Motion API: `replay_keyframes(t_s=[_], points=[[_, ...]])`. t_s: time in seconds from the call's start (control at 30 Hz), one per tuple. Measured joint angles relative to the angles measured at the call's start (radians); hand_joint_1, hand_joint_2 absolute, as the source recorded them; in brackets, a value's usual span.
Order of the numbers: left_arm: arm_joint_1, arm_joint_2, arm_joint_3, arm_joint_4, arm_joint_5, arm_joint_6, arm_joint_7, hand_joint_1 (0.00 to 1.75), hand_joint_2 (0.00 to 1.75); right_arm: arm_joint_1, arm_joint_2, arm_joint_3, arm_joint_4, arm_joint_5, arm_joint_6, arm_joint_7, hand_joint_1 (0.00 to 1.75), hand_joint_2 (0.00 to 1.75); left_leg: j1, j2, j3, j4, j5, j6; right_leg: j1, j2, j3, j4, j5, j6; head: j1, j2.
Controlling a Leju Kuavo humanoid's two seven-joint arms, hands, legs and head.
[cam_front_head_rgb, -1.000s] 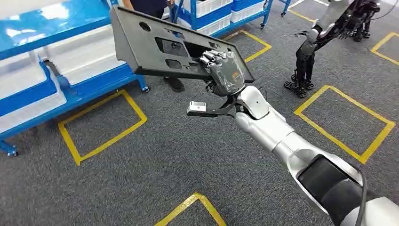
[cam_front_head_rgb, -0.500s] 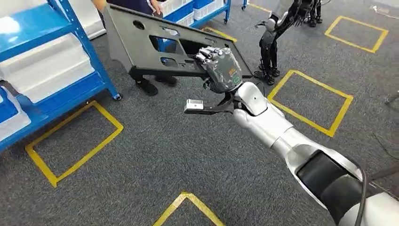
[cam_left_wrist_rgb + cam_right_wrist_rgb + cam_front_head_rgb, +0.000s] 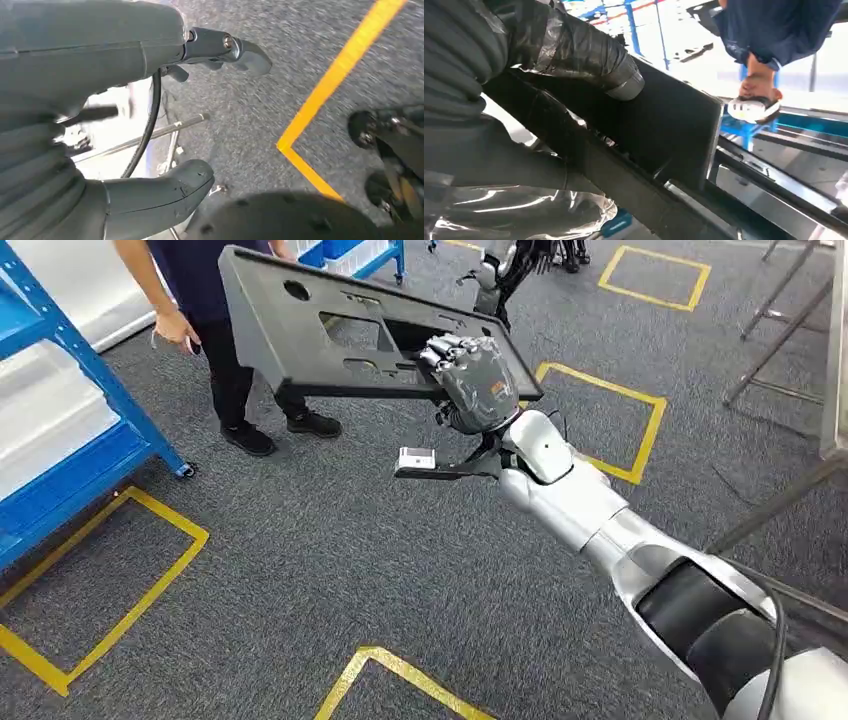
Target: Take the parts from the cabinet and place them on the table.
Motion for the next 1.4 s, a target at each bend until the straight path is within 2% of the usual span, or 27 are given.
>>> replay_keyframes(t_s=[0.03,0.07,0.1,0.2,0.27,0.33,0.37,0.4,0.5,0.57,0.6,0.63,0.7,0.77,0.8,0.87,0.9,0.93,1.07,1.1,1.13,1.17,1.23,1.27,1.3,1.37,1.4], points=[[-0.002,0.000,0.000,0.000,0.000,0.000,0.000,0.00,1.75,-0.001,-0.001,0.000,-0.002,0.001,0.000,0.000,1.75,1.75,0.003,-0.002,-0.001,0.005,-0.007,-0.007,-0.006,0.012,0.001,-0.006,0.006,-0.009,0.000,0.000],[-0.001,-0.001,0.000,0.000,0.000,0.000,-0.001,0.00,1.75,-0.001,-0.001,0.000,-0.008,0.001,0.001,0.001,1.75,1.75,0.009,-0.060,-0.007,0.020,-0.027,-0.015,-0.008,0.022,0.001,-0.008,0.008,-0.013,0.000,0.000],[0.000,-0.001,0.000,0.000,0.000,0.000,-0.001,0.00,1.75,-0.003,-0.002,0.000,-0.013,0.001,0.003,0.001,1.75,1.75,0.014,-0.097,-0.025,0.065,-0.061,-0.017,-0.009,0.032,-0.001,-0.008,0.010,-0.016,0.000,0.000],[0.005,-0.002,0.000,0.000,0.000,-0.001,-0.002,0.00,1.75,-0.002,-0.007,0.000,-0.022,0.002,0.017,0.001,1.75,1.75,0.015,-0.121,-0.125,0.284,-0.155,-0.022,-0.006,0.071,-0.006,-0.007,0.014,-0.022,0.000,0.000],[0.006,-0.002,0.000,0.000,0.004,-0.002,-0.002,0.00,1.75,-0.002,-0.008,0.000,-0.023,0.004,0.027,0.001,1.75,1.75,0.014,-0.124,-0.136,0.301,-0.134,-0.017,-0.004,0.096,-0.006,-0.006,0.015,-0.023,0.000,0.000],[0.007,-0.002,0.000,0.000,0.013,-0.004,-0.002,0.00,1.75,-0.014,-0.006,0.000,-0.023,0.017,0.039,0.003,1.75,1.75,0.013,-0.140,-0.065,0.140,-0.030,-0.002,-0.003,0.130,-0.003,-0.003,0.015,-0.022,0.000,0.000],[0.008,-0.002,0.000,0.000,0.017,-0.005,-0.002,0.00,1.75,-0.023,-0.004,0.000,-0.023,0.021,0.043,0.005,1.75,1.75,0.011,-0.177,-0.030,0.058,0.012,0.006,-0.004,0.142,-0.003,-0.003,0.015,-0.022,0.000,0.000],[0.010,0.001,0.000,0.000,0.017,-0.004,-0.002,0.00,1.75,-0.034,-0.002,0.000,-0.023,0.022,0.047,0.009,1.75,1.75,0.015,-0.224,-0.016,0.033,-0.001,0.013,-0.006,0.151,-0.007,-0.004,0.020,-0.016,0.000,0.000],[0.005,0.001,0.000,0.002,0.018,-0.004,-0.002,0.00,1.75,-0.052,0.011,0.003,-0.022,0.028,0.060,0.021,1.75,1.75,0.006,-0.206,-0.011,0.010,0.003,0.016,-0.019,0.184,-0.024,-0.005,0.032,0.004,0.000,0.000],[0.000,0.000,0.000,0.002,0.018,-0.004,-0.002,0.00,1.75,-0.053,0.010,0.002,-0.022,0.031,0.061,0.021,1.75,1.75,0.010,-0.180,0.000,-0.019,0.017,0.025,-0.019,0.203,-0.022,-0.021,0.044,0.022,0.000,0.000],[-0.001,-0.002,0.000,0.002,0.017,-0.004,-0.002,0.00,1.75,-0.057,0.010,0.002,-0.023,0.031,0.062,0.021,1.75,1.75,0.014,-0.163,0.009,-0.035,0.027,0.027,-0.012,0.137,-0.028,-0.008,0.032,0.017,0.000,0.000],[0.001,-0.003,0.000,0.002,0.017,-0.004,0.000,0.00,1.75,-0.065,0.010,0.003,-0.022,0.031,0.065,0.021,1.75,1.75,0.012,-0.153,0.009,-0.041,0.031,0.034,-0.009,0.091,-0.045,0.027,0.000,0.019,0.001,0.000],[0.008,-0.003,0.000,0.002,0.018,-0.005,0.000,0.00,1.75,-0.073,0.011,0.003,-0.023,0.031,0.064,0.021,1.75,1.75,0.009,-0.128,0.005,-0.039,0.031,0.036,-0.010,0.061,-0.108,0.169,-0.079,0.027,0.000,0.000],[0.011,-0.003,0.000,0.002,0.018,-0.005,0.001,0.00,1.75,-0.070,0.011,0.003,-0.022,0.030,0.065,0.021,1.75,1.75,0.009,-0.101,-0.002,-0.034,0.030,0.036,-0.014,0.056,-0.147,0.261,-0.102,0.034,0.000,0.000],[0.010,-0.003,0.000,0.002,0.018,-0.005,0.001,0.00,1.75,-0.070,0.011,0.003,-0.022,0.030,0.065,0.021,1.75,1.75,0.009,-0.089,-0.005,-0.030,0.030,0.035,-0.017,0.053,-0.133,0.240,-0.081,0.036,0.000,0.000],[0.007,-0.006,0.000,0.002,0.018,-0.005,0.001,0.00,1.75,-0.073,0.012,0.003,-0.023,0.031,0.070,0.024,1.75,1.75,0.011,-0.066,-0.008,-0.019,0.023,0.028,-0.018,0.032,-0.045,0.095,-0.011,0.039,0.000,0.000],[0.006,-0.006,0.000,0.002,0.018,-0.005,0.001,0.00,1.75,-0.077,0.012,0.003,-0.025,0.032,0.072,0.027,1.75,1.75,0.010,-0.057,-0.009,-0.008,0.017,0.022,-0.016,-0.012,0.006,0.011,0.011,0.039,0.000,0.000],[0.006,-0.006,0.000,0.002,0.018,-0.005,0.001,0.00,1.75,-0.080,0.014,0.003,-0.029,0.034,0.074,0.035,1.75,1.75,0.001,-0.048,-0.015,0.000,0.010,0.014,-0.002,-0.041,0.011,0.001,-0.005,0.027,0.000,0.000],[0.001,-0.007,0.000,0.002,0.019,-0.004,0.001,0.00,1.75,-0.084,0.018,0.004,-0.035,0.035,0.082,0.037,1.75,1.75,0.003,-0.007,-0.009,0.003,0.005,-0.003,-0.004,0.013,0.000,-0.005,0.008,-0.001,0.000,0.000],[0.001,-0.008,0.000,0.002,0.020,-0.004,0.002,0.00,1.75,-0.085,0.018,0.004,-0.039,0.035,0.082,0.037,1.75,1.75,0.009,-0.033,-0.013,0.021,-0.015,-0.010,-0.009,0.023,0.002,-0.010,0.013,-0.009,0.000,0.000],[0.003,-0.008,0.000,0.002,0.021,-0.004,0.002,0.00,1.75,-0.087,0.019,0.004,-0.039,0.036,0.082,0.037,1.75,1.75,0.012,-0.078,-0.026,0.055,-0.045,-0.014,-0.009,0.031,0.000,-0.011,0.016,-0.013,0.000,0.000],[0.004,-0.009,0.000,0.002,0.022,-0.004,0.002,0.00,1.75,-0.088,0.021,0.004,-0.039,0.036,0.082,0.037,1.75,1.75,0.013,-0.106,-0.054,0.123,-0.087,-0.016,-0.009,0.041,-0.003,-0.011,0.018,-0.017,0.000,0.000],[0.007,-0.009,0.000,0.002,0.026,-0.005,0.002,0.00,1.75,-0.088,0.023,0.006,-0.037,0.035,0.080,0.035,1.75,1.75,0.013,-0.122,-0.120,0.270,-0.150,-0.019,-0.004,0.065,-0.009,-0.010,0.022,-0.023,0.000,0.000],[0.007,-0.009,0.000,0.002,0.027,-0.005,0.002,0.00,1.75,-0.088,0.025,0.009,-0.037,0.036,0.081,0.036,1.75,1.75,0.013,-0.123,-0.139,0.309,-0.154,-0.018,-0.002,0.080,-0.012,-0.009,0.024,-0.024,0.000,0.000],[0.007,-0.010,0.000,0.002,0.027,-0.005,0.002,0.00,1.75,-0.088,0.025,0.012,-0.037,0.036,0.083,0.036,1.75,1.75,0.013,-0.124,-0.136,0.299,-0.134,-0.014,-0.001,0.095,-0.013,-0.008,0.025,-0.024,0.000,0.000],[0.008,-0.010,0.000,0.002,0.029,-0.005,0.002,0.00,1.75,-0.089,0.026,0.014,-0.038,0.037,0.084,0.039,1.75,1.75,0.012,-0.136,-0.075,0.169,-0.051,-0.001,0.001,0.124,-0.012,-0.004,0.026,-0.023,0.000,0.000],[0.009,-0.010,0.000,0.002,0.029,-0.004,0.002,0.00,1.75,-0.090,0.026,0.014,-0.039,0.037,0.084,0.039,1.75,1.75,0.011,-0.168,-0.034,0.077,-0.004,0.007,0.000,0.135,-0.012,-0.003,0.026,-0.022,0.000,0.000]])
